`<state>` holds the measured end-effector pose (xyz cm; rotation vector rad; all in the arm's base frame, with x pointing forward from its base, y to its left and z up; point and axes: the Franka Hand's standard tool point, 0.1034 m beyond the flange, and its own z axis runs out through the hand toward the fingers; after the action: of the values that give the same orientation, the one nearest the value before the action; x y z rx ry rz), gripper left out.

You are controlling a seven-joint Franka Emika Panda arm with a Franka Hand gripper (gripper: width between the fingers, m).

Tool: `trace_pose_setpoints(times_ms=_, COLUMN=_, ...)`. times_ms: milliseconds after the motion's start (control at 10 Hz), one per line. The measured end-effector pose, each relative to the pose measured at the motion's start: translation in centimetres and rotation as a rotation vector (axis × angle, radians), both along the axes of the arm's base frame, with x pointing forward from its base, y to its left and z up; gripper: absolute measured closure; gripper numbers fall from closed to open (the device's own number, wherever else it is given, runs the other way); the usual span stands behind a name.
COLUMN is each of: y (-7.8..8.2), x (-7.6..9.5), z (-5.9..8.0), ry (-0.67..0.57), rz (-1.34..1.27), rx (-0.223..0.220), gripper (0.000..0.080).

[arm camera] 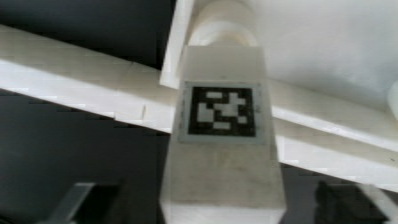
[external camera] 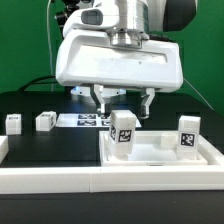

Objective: Assemble square table

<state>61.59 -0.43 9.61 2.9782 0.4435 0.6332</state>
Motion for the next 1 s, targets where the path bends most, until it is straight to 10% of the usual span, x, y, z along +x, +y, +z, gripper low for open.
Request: trace_pose_setpoints(times_ms=1000, y=-0.9, x=0.9, z=1.4, ry=0.036, rz=-0.016, rx=0.022, gripper=0.0151)
